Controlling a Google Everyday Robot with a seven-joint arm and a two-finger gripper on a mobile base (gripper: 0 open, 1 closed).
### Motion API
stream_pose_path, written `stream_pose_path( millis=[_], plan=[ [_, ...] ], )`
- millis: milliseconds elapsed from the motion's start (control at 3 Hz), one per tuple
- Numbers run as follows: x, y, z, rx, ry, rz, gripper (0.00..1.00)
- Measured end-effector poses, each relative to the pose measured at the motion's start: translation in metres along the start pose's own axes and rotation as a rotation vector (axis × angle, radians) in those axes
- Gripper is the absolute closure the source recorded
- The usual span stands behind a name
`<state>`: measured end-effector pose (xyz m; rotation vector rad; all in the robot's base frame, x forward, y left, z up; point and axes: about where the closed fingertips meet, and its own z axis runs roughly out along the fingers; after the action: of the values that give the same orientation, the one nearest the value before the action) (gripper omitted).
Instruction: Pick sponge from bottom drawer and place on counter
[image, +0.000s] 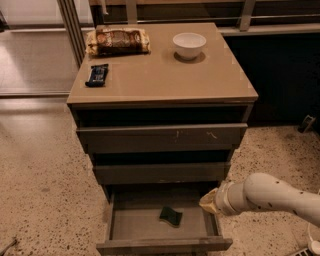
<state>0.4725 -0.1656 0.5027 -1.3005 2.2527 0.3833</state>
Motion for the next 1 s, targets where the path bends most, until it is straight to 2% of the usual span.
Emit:
stream_pose_path(
  millis=[333,667,1000],
  plan=[
    [-0.002,-0.034,0.067,0.055,-0.096,-0.02,1.0],
    [-0.008,-0.068,0.132,0.046,-0.161,-0.01,1.0],
    [0.004,-0.088,0.157,0.061,-0.184,0.042,1.0]
  ],
)
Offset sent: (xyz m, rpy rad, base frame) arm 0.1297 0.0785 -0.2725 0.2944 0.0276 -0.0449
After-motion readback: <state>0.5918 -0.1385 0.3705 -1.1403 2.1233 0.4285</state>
